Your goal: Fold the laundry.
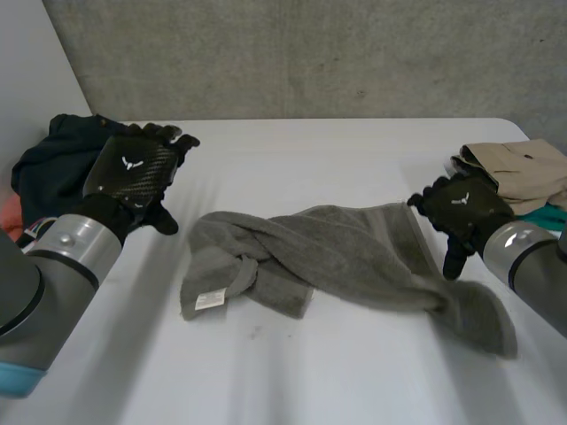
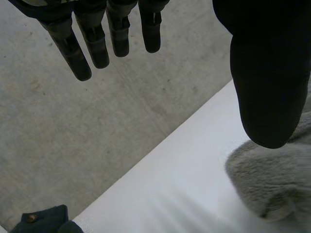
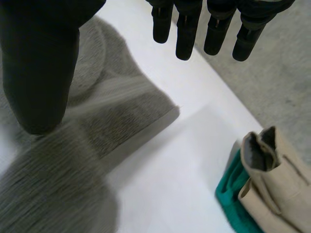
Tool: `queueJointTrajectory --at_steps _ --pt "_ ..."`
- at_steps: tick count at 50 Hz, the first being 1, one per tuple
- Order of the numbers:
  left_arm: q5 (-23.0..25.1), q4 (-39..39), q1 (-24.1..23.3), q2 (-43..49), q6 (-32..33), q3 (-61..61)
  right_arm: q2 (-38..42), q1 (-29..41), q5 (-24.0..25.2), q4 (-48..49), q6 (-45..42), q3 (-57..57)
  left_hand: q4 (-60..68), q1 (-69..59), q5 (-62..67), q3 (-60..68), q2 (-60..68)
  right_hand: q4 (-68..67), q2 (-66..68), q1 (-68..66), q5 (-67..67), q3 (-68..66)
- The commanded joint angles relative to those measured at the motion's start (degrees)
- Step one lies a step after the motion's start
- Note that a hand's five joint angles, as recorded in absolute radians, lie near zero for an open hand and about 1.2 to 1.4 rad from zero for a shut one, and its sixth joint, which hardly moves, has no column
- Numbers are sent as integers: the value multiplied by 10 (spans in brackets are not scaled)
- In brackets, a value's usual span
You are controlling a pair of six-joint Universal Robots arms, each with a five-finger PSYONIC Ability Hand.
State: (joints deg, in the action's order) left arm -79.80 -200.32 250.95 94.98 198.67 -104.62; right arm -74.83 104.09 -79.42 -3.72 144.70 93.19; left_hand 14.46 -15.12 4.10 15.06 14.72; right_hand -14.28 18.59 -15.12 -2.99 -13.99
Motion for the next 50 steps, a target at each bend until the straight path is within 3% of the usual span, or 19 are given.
queueJointTrajectory --at_steps 1,6,9,19,26,29,30,31,32,38,41,46,50 --pt "-4 97 5 -5 -97 -8 8 3 6 -21 7 -70 6 0 10 0 4 13 -57 22 1 10" --pt "3 166 32 -1 -215 -10 94 9 46 -89 10 -199 3 4 7 -3 0 10 -53 18 -3 7" --pt "9 173 60 1 -251 -18 157 13 64 -132 27 -291 0 7 3 -6 -3 8 -51 17 -5 5" --pt "66 178 74 71 -267 -23 383 32 106 -236 79 -545 18 -11 22 12 15 8 -51 17 -5 5" --pt "74 179 64 151 -268 20 484 59 111 -283 124 -648 267 -260 270 261 264 -20 -23 -12 -33 -23" --pt "74 179 61 173 -268 51 500 68 104 -281 124 -669 509 -502 512 503 506 -169 126 -161 -182 -172" --pt "73 179 60 178 -266 62 507 73 104 -278 126 -687 591 -584 594 585 588 -441 398 -433 -454 -444" --pt "69 179 58 189 -261 84 507 74 101 -275 126 -697 655 -648 658 649 652 -612 569 -604 -625 -615" --pt "66 179 57 197 -260 103 507 74 96 -269 126 -708 655 -649 659 649 653 -657 614 -648 -670 -660" --pt "13 179 56 249 -238 310 482 74 -11 -130 124 -783 655 -649 659 649 653 -657 614 -649 -670 -660" --pt "-13 171 54 252 -225 398 426 74 -42 -44 124 -782 655 -649 659 649 653 -657 614 -649 -670 -660" --pt "-47 119 53 249 -220 542 356 76 -45 35 129 -742 655 -649 659 649 653 -657 614 -649 -670 -660" --pt "-41 71 44 242 -229 532 282 78 -22 33 127 -665 655 -649 659 649 653 -657 614 -649 -670 -660"
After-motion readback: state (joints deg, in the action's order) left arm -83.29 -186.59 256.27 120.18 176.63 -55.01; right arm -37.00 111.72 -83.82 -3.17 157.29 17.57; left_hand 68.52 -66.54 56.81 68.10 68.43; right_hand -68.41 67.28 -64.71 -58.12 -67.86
